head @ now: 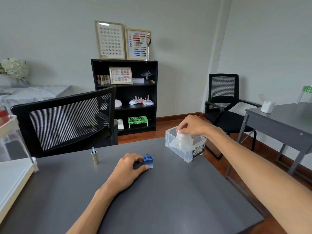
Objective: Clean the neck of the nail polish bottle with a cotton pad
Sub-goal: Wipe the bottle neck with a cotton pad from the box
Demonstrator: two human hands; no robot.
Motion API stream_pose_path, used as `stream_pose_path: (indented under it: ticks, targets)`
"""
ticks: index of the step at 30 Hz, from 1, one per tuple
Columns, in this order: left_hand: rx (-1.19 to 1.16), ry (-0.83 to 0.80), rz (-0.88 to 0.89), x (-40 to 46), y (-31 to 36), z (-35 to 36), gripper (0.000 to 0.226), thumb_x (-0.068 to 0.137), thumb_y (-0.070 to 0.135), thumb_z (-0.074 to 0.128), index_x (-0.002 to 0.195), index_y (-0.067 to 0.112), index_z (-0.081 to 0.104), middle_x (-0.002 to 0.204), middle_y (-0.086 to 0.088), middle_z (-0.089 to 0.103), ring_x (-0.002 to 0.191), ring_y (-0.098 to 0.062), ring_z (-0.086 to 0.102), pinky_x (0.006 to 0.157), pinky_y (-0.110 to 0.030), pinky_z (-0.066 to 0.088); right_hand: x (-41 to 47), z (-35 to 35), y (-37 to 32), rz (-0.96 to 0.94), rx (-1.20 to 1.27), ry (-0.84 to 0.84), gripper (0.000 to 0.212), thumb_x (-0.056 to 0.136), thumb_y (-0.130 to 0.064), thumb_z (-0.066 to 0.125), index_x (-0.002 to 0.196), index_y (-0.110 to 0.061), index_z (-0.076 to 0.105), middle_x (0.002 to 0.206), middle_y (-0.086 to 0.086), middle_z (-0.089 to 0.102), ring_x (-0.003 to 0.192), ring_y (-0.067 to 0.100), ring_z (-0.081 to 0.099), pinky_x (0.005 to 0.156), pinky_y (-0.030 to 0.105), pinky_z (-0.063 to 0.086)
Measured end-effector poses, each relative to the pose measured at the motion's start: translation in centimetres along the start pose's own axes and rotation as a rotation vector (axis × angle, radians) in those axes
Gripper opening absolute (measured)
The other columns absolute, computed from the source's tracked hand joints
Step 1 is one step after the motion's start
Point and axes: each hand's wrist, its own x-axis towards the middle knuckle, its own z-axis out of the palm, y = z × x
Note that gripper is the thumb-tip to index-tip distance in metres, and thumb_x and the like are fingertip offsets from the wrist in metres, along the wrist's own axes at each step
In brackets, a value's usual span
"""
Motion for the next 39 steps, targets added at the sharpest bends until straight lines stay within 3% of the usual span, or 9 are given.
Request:
stream_pose_path:
  ticks: [3, 11, 16, 19, 24, 30, 33, 35, 39]
  targets:
    - [-0.002, -0.005, 0.003, 0.0, 0.1, -0.1, 0.017, 0.089, 0.044, 0.071, 0.099, 0.036, 0.06, 0.096, 0.027, 0.053, 0.101, -0.006, 0.054, 0.086, -0.018, 0.038, -0.1, -0.7, -0.2, -0.031, 0.065, 0.113, 0.011, 0.082, -0.02, 0.074, 0.087, -0.024, 0.083, 0.083, -0.016, 0.076, 0.083, 0.0, 0.068, 0.066, 0.013, 0.047]
    - [0.01, -0.006, 0.011, 0.1, 0.1, -0.1, 0.022, 0.089, 0.046, 0.069, 0.105, 0.031, 0.063, 0.096, 0.026, 0.054, 0.1, -0.004, 0.053, 0.077, -0.007, 0.037, -0.6, -2.3, -1.6, -0.094, -0.02, 0.143, 0.012, 0.086, -0.019, 0.071, 0.086, -0.022, 0.082, 0.086, -0.006, 0.078, 0.087, 0.01, 0.071, 0.083, 0.034, 0.059]
    - [0.012, -0.01, 0.009, 0.0, 0.0, 0.0, 0.024, 0.089, 0.047, 0.069, 0.105, 0.031, 0.063, 0.097, 0.023, 0.054, 0.1, -0.005, 0.053, 0.079, -0.012, 0.037, -0.9, -3.0, -1.4, -0.061, -0.039, 0.222, 0.012, 0.087, -0.022, 0.071, 0.092, -0.023, 0.082, 0.093, -0.005, 0.078, 0.091, 0.012, 0.071, 0.087, 0.04, 0.059]
    - [0.012, -0.009, 0.015, 0.0, 0.0, -0.1, 0.024, 0.089, 0.047, 0.069, 0.106, 0.03, 0.064, 0.096, 0.024, 0.054, 0.099, -0.004, 0.053, 0.078, -0.011, 0.038, -1.0, -3.2, -1.1, -0.049, -0.01, 0.315, 0.011, 0.088, -0.025, 0.071, 0.092, -0.025, 0.081, 0.093, -0.007, 0.078, 0.09, 0.01, 0.071, 0.085, 0.035, 0.059]
    - [0.014, -0.007, 0.021, 0.0, 0.2, -0.1, 0.023, 0.089, 0.046, 0.069, 0.105, 0.031, 0.063, 0.095, 0.025, 0.053, 0.099, -0.005, 0.053, 0.077, -0.011, 0.038, -1.5, -4.9, -1.6, -0.041, 0.234, 0.528, 0.011, 0.088, -0.026, 0.069, 0.093, -0.026, 0.078, 0.091, -0.004, 0.078, 0.089, 0.006, 0.07, 0.07, 0.01, 0.045]
    - [0.008, -0.016, 0.012, -0.2, 0.4, -0.3, 0.022, 0.09, 0.045, 0.069, 0.105, 0.029, 0.064, 0.098, 0.019, 0.056, 0.101, -0.007, 0.053, 0.085, -0.02, 0.041, -3.5, -1.9, -4.7, -0.111, 0.249, 0.299, 0.01, 0.098, -0.026, 0.057, 0.099, -0.023, 0.067, 0.084, 0.003, 0.078, 0.077, 0.022, 0.069, 0.072, 0.04, 0.056]
    - [0.004, -0.024, 0.017, -0.3, 0.6, -0.5, 0.017, 0.09, 0.045, 0.069, 0.099, 0.033, 0.061, 0.095, 0.02, 0.057, 0.1, -0.008, 0.053, 0.085, -0.022, 0.042, -4.6, 1.5, -6.1, -0.178, 0.266, 0.292, 0.014, 0.1, -0.025, 0.056, 0.104, -0.028, 0.069, 0.073, -0.009, 0.075, 0.059, 0.014, 0.07, 0.065, 0.03, 0.055]
    - [0.002, -0.026, 0.017, -0.3, 0.6, -0.5, 0.015, 0.089, 0.045, 0.069, 0.096, 0.036, 0.059, 0.093, 0.022, 0.056, 0.099, -0.007, 0.053, 0.084, -0.021, 0.042, -5.1, 4.2, -6.6, -0.208, 0.298, 0.256, 0.02, 0.1, -0.023, 0.056, 0.113, -0.026, 0.071, 0.08, -0.014, 0.075, 0.059, 0.003, 0.07, 0.069, 0.023, 0.056]
    - [-0.017, -0.011, 0.016, -0.2, 0.5, -0.4, 0.014, 0.089, 0.044, 0.07, 0.094, 0.037, 0.059, 0.092, 0.025, 0.056, 0.099, -0.004, 0.051, 0.079, -0.009, 0.036, -5.4, 8.4, -6.8, -0.171, 0.369, 0.227, 0.02, 0.1, -0.021, 0.057, 0.11, -0.023, 0.074, 0.09, -0.013, 0.073, 0.067, 0.003, 0.072, 0.074, 0.022, 0.057]
